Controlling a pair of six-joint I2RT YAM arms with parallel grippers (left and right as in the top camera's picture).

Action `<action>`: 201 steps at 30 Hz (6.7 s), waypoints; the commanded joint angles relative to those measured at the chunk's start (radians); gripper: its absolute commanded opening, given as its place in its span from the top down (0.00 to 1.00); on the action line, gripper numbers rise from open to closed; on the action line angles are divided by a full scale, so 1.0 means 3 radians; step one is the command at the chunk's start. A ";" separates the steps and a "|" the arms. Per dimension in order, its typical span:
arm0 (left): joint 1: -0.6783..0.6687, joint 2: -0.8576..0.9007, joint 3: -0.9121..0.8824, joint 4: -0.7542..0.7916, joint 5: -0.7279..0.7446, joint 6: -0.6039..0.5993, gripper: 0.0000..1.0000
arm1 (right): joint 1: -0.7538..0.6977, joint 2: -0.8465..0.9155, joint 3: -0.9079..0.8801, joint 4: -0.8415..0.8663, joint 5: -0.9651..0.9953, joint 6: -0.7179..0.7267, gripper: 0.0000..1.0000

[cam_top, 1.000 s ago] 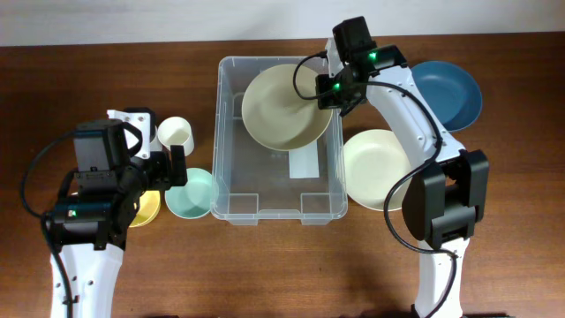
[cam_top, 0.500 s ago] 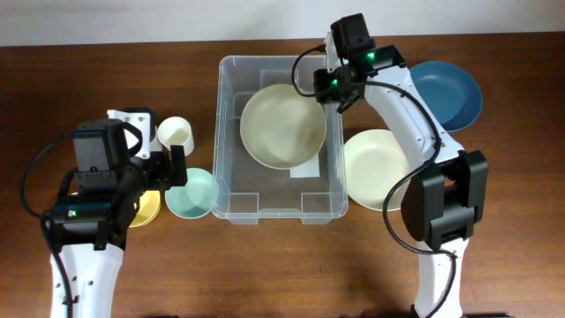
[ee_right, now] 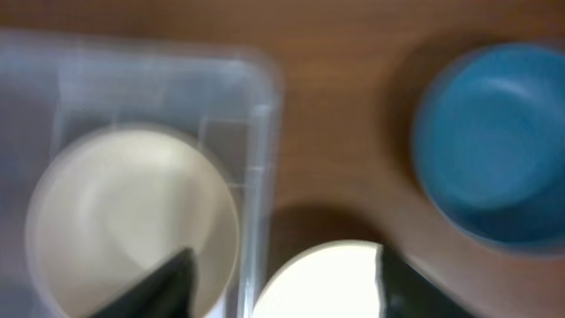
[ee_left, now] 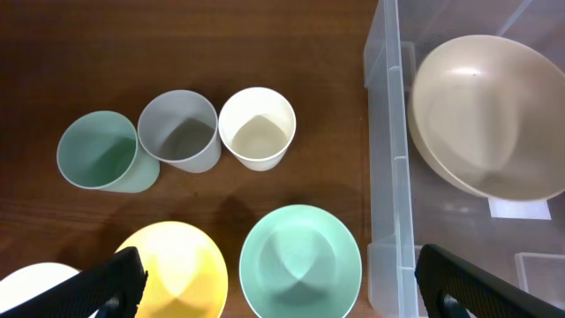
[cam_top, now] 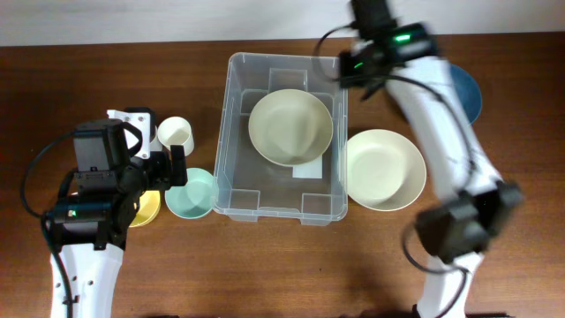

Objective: Pack container
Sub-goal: 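Move the right gripper to the other cream plate and grasp its rim, then carry the second cream plate and stack it on the first in the container, then move the right gripper to the dark blue bowl and grasp its rim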

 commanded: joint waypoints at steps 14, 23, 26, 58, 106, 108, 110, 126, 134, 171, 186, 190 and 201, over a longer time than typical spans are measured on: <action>0.0017 0.0004 0.0067 0.0009 0.0025 -0.0020 0.00 | -0.1706 -0.0910 -0.0245 -0.1118 -0.0910 0.0352 0.14; 0.0017 0.0004 0.0067 0.0009 0.0024 -0.0020 0.00 | -0.1734 -0.0914 -0.1836 -0.0357 -0.1110 0.0217 0.13; 0.0017 0.0004 0.0067 0.0009 0.0024 -0.0020 0.00 | -0.1734 -0.0914 -0.2262 -0.0090 -0.1110 0.0202 0.14; 0.0017 0.0004 0.0067 0.0010 0.0024 -0.0020 0.00 | -0.1447 -0.0757 -0.3889 0.1734 -0.1291 0.0135 0.15; 0.0017 0.0004 0.0067 0.0009 0.0024 -0.0020 0.00 | -0.1691 -0.1288 -0.3596 0.1411 -0.1237 0.0094 0.96; 0.0017 0.0004 0.0067 0.0009 0.0025 -0.0020 0.00 | -0.1690 -0.1542 -0.3437 0.1317 -0.1165 0.0098 0.96; 0.0017 0.0004 0.0067 0.0009 0.0024 -0.0020 0.00 | -0.1690 -0.1854 -0.3194 0.1227 -0.1038 0.0107 0.96; 0.0017 0.0004 0.0067 0.0009 0.0025 -0.0020 0.00 | -0.0083 -0.1372 -0.1563 0.1033 -0.0791 -0.0146 0.96; 0.0017 0.0004 0.0067 0.0008 0.0025 -0.0020 0.00 | 0.0165 -0.0320 -0.1034 0.0932 -0.0804 -0.0144 0.96; 0.0017 0.0004 0.0067 -0.0017 0.0024 -0.0020 0.00 | -0.0656 0.0066 -0.0355 0.0472 -0.0422 -0.0098 0.96; 0.0017 0.0004 0.0067 -0.0015 0.0024 -0.0020 0.00 | -0.0570 0.0750 -0.0355 0.0930 -0.1177 -0.0463 0.96; 0.0017 0.0004 0.0067 -0.0017 0.0023 -0.0020 0.00 | -0.0526 0.0844 -0.0355 0.1034 -0.1294 -0.0496 0.96; 0.0017 0.0004 0.0067 -0.0017 0.0023 -0.0020 0.00 | -0.0403 0.0910 -0.0355 0.1199 -0.1813 -0.0782 0.96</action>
